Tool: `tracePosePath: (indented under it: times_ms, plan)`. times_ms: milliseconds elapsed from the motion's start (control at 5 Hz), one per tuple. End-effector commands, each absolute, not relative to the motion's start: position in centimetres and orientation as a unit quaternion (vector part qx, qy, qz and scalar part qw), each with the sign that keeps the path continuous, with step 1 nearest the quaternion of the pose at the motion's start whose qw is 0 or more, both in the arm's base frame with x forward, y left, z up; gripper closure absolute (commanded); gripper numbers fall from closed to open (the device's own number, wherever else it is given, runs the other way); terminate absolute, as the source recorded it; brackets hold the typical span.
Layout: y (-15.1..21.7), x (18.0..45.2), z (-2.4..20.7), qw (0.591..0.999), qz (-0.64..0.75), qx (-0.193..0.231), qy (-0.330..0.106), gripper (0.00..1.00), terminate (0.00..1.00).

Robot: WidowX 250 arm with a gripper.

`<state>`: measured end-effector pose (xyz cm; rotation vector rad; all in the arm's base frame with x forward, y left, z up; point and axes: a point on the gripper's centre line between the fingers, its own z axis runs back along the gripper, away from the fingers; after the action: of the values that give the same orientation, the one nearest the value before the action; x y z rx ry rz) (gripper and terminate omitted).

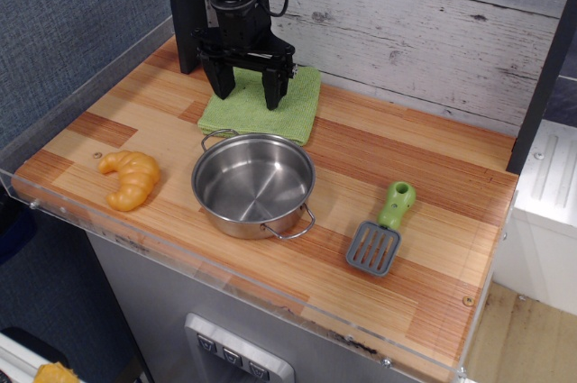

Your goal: Move the towel to the top right corner of the table

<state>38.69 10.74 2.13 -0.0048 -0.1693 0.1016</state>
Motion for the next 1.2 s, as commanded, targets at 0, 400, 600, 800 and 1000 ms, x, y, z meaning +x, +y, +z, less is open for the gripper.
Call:
tracePosePath:
  times_ms: [0, 400, 600, 800, 1000]
  plan:
    - [11.5, 39.1, 3.7, 0.993, 0.059, 0.018, -0.103, 0.0, 0.0]
    - [10.0, 39.3, 4.2, 0.993, 0.045, 0.044, -0.104, 0.0, 0.0]
    - [8.6, 39.3, 4.3, 0.993, 0.031, 0.035, -0.106, 0.0, 0.0]
    - [6.7, 39.5, 4.2, 0.994, 0.019, 0.025, -0.108, 0.0, 0.0]
    - [4.0, 39.8, 3.9, 0.994, 0.001, 0.013, -0.107, 0.0, 0.0]
